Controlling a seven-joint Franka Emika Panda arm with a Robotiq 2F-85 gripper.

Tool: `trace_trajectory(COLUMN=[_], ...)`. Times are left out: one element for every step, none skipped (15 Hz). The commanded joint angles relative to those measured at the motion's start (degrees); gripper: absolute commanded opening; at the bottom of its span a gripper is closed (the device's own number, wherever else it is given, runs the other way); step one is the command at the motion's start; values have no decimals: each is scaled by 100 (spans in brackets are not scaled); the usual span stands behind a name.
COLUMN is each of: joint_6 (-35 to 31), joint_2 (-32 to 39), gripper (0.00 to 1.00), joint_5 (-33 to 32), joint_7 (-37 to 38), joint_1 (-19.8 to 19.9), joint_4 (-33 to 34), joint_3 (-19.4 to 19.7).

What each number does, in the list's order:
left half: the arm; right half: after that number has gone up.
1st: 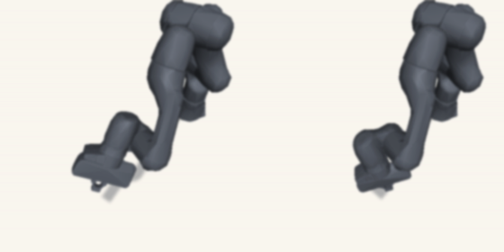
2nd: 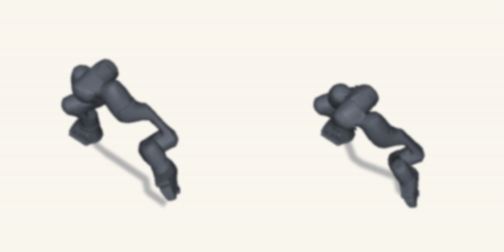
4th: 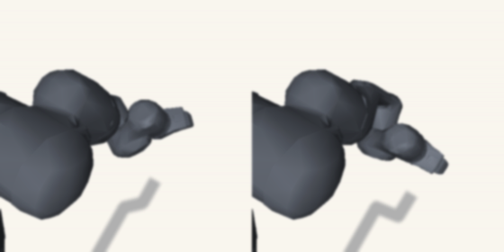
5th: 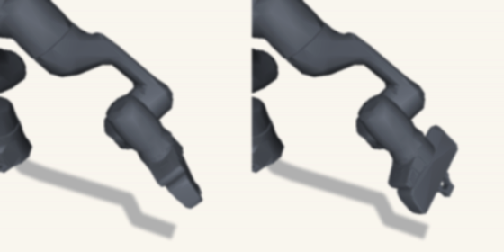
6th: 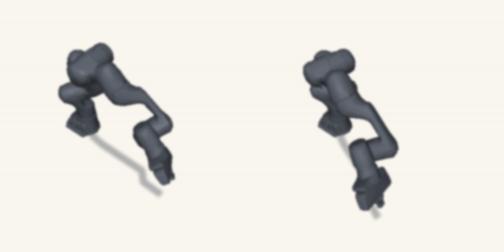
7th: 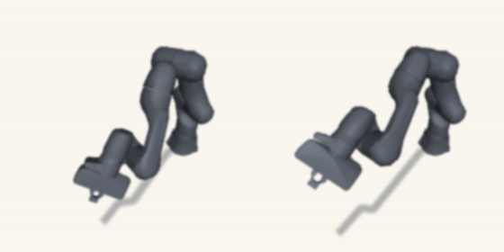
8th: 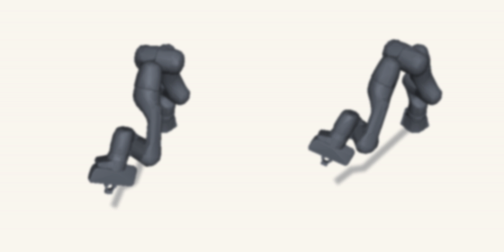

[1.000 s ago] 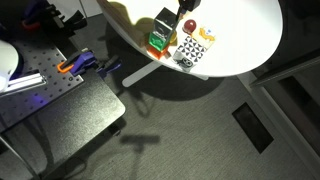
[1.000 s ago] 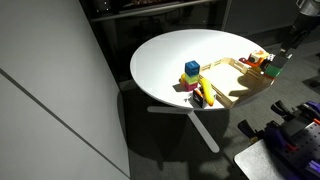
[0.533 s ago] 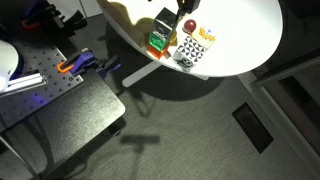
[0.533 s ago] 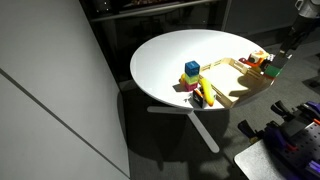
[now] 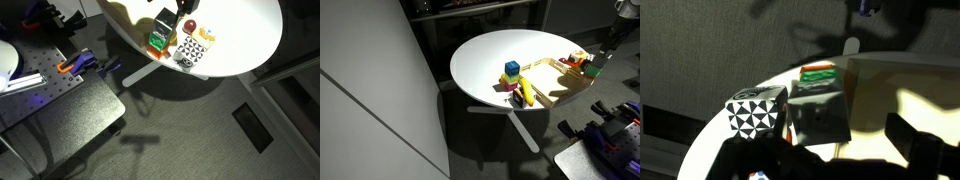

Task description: Remove the gray block from the stack and put it in the wooden tray

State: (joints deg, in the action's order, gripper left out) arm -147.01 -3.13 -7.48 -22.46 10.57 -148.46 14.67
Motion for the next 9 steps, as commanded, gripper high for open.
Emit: trace_trajectory(joint_6=[-102, -123, -147, -174, -208, -241, -273, -304, -337], joint_2=[95, 113, 129, 153, 178, 205, 236, 267, 301], gripper=[100, 100, 100, 100, 100, 100, 100, 100, 100], joint_5=[-45, -80, -86, -111, -137, -149, -157, -153, -155], joint_7=[34, 56, 55, 67, 75, 78, 74, 70, 62], joint_1=[62, 70, 75, 86, 97, 108, 122, 131, 145], joint_4=[126, 144, 160, 175, 184, 191, 201, 207, 212], joint_3=[-62, -61, -57, -50, -43, -37, -30, -27, -22])
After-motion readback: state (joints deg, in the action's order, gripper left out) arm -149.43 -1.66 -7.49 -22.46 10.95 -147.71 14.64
